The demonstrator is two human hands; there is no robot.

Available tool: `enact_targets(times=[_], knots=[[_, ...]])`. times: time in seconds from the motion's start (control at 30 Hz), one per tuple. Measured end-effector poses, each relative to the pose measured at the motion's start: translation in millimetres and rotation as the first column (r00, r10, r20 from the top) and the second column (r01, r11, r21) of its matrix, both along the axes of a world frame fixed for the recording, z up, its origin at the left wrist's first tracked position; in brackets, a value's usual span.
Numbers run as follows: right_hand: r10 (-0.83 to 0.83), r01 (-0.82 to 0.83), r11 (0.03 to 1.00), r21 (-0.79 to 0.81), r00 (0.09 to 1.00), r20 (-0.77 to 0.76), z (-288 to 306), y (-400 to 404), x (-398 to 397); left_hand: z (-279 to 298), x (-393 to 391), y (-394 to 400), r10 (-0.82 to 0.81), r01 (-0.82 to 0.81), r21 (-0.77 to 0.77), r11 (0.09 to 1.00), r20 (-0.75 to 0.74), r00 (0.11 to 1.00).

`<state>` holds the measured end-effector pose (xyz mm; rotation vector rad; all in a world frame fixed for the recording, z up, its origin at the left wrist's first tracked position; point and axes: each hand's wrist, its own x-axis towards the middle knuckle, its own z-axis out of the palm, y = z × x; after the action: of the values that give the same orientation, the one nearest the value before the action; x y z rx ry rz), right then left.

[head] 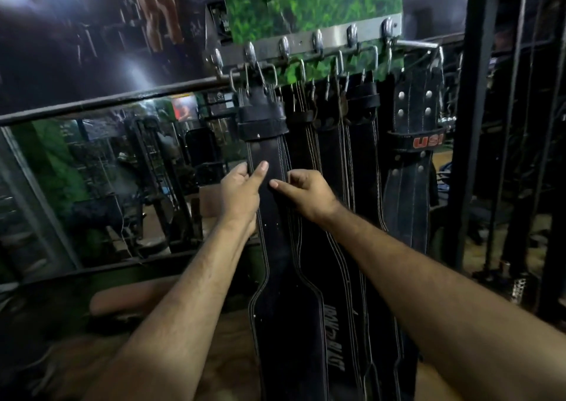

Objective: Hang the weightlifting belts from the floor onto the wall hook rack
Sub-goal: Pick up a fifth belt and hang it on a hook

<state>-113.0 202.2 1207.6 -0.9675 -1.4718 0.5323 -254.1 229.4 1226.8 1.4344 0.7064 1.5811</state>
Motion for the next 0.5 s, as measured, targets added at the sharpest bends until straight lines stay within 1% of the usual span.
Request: enact_targets(times=[0.1, 0.17, 0.27, 0.37, 0.43, 0.5], knots=[[0.031, -0.028, 0.999, -0.035, 0.995, 0.090, -22.2, 1.2, 8.2, -28.4, -3.6, -5.2, -0.015, 0.013, -0.023, 1.000, -0.067, 0.998], [0.074, -0.064, 0.994, -0.085, 0.990, 0.121, -51.0, 0.5, 11.7, -53.6, -6.4, -12.8, -0.042, 0.038, -0.043, 0.998, -0.109, 0.993], [0.084, -0.070, 0.988, -0.141, 0.991, 0.100, -99.7, -4.1, 9.5, -96.4, -8.2, -16.7, -0.071, 0.060, -0.071, 0.996, -0.158, 0.985], [0.038, -0.031, 0.990, -0.136, 0.998, 0.052, -125.0, -1.8, 6.9, -120.0, -10.8, -12.9, -0.100, 0.080, -0.116, 0.990, -0.181, 0.978], [0.045, -0.028, 0.989, -0.147, 0.993, 0.110, -137.7, 2.9, 8.6, -131.5, -13.5, -9.2, -0.113, 0.087, -0.131, 0.988, -0.209, 0.971], [0.056, -0.025, 0.983, -0.180, 0.984, 0.169, -160.2, 2.7, 9.9, -145.9, -19.1, -7.0, -0.121, 0.080, -0.153, 0.985, -0.275, 0.954]])
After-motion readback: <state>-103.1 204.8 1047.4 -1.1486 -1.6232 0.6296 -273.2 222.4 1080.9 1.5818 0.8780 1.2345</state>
